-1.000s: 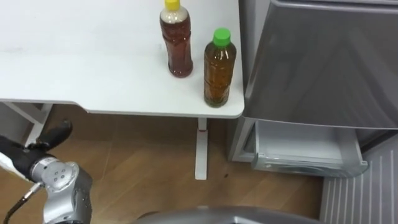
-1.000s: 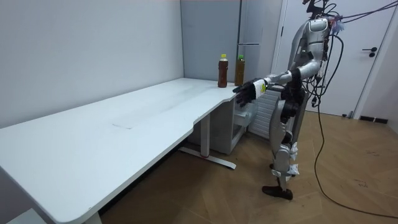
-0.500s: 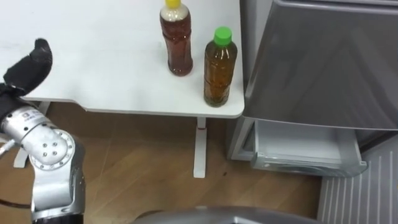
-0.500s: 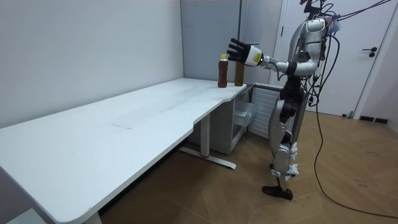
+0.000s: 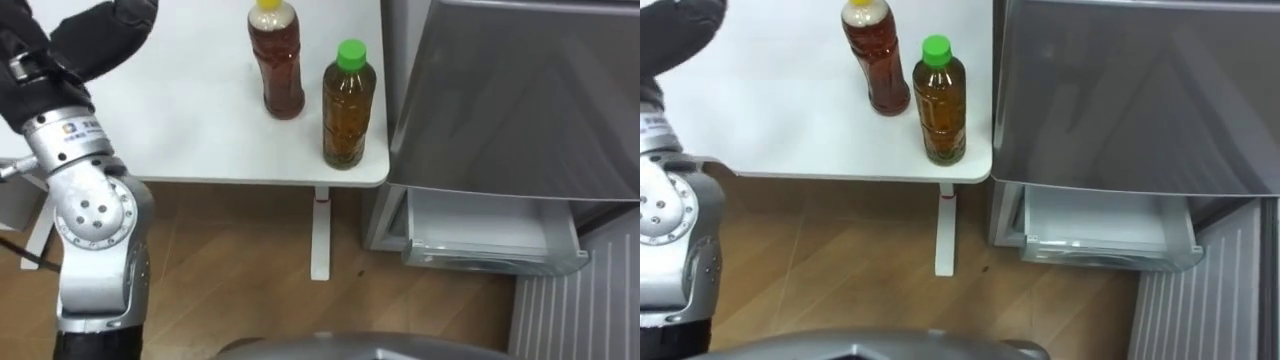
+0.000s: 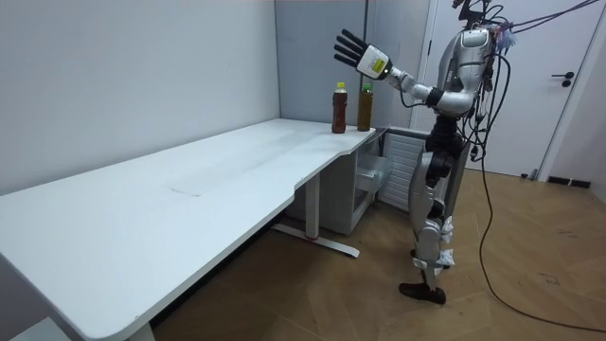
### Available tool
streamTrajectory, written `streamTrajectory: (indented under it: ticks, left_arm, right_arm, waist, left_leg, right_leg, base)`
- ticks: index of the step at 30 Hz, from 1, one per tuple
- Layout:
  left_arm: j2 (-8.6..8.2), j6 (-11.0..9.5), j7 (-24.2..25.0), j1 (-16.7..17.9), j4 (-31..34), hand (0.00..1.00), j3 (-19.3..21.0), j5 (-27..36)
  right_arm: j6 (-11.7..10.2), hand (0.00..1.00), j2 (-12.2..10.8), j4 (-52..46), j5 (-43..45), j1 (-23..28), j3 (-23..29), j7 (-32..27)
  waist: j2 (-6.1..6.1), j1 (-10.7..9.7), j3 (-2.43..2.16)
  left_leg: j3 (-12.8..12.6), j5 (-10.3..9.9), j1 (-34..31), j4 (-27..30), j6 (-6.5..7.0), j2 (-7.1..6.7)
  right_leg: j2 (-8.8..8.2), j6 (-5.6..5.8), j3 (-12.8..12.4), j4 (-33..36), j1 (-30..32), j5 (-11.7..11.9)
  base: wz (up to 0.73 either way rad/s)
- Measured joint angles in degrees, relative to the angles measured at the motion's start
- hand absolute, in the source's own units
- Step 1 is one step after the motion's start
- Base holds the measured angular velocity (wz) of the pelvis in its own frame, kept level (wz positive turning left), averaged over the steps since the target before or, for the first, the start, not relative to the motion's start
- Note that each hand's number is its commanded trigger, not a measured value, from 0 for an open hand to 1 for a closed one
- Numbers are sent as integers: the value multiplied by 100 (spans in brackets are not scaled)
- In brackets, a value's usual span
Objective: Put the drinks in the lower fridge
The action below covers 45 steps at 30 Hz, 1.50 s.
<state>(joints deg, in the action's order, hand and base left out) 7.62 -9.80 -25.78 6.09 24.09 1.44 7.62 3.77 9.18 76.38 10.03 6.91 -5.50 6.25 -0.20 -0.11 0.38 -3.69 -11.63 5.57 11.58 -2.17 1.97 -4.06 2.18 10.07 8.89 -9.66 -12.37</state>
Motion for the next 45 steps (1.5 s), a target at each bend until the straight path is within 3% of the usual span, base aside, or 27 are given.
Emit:
streamTrajectory:
  ticks: [8,10,15,19,22,38,45]
  left_arm:
    - [9,11,811,-28,122,0,-298,411]
    - [11,110,1049,-236,126,0,-452,415]
    - [14,119,1615,-506,194,0,-509,483]
    - [6,174,2120,-530,195,0,-592,1087]
    - [4,276,2407,-531,195,0,-604,1100]
    - [-11,360,3055,-531,196,0,-614,1093]
    - [4,585,3212,-530,195,0,-614,1070]
  right_arm:
    - [2,0,4,85,219,-142,-5,26]
    - [8,0,2,152,288,-200,-11,83]
    - [8,0,8,154,424,-255,-4,209]
    - [9,0,10,170,454,-259,-1,277]
    - [7,0,10,172,454,-263,2,274]
    - [10,0,0,175,650,-321,1,267]
    - [89,0,-2,166,645,-307,0,265]
  waist:
    - [-5,-151,4]
    - [-18,-150,13]
    - [-14,-212,9]
    - [1,-248,1]
    - [-6,-262,6]
    - [-43,-270,28]
    - [-34,-268,22]
  left_leg:
    - [-10,0,3,4,0,1]
    - [-17,0,-4,5,0,0]
    - [-27,1,4,16,2,0]
    - [-29,2,12,16,2,0]
    - [-29,2,12,14,2,0]
    - [-95,1,34,7,2,3]
    - [-128,1,87,-22,2,5]
  right_leg:
    - [0,0,-23,32,27,0]
    - [-2,1,-47,76,60,-1]
    - [-2,5,-68,76,54,-3]
    - [-2,5,-77,78,53,-3]
    - [-2,5,-78,78,54,-3]
    - [-2,5,-149,78,65,-3]
    - [0,5,-195,87,48,-3]
  base:
    - [-1]
    - [-4]
    - [0]
    - [0]
    - [0]
    - [-1]
    - [-2]
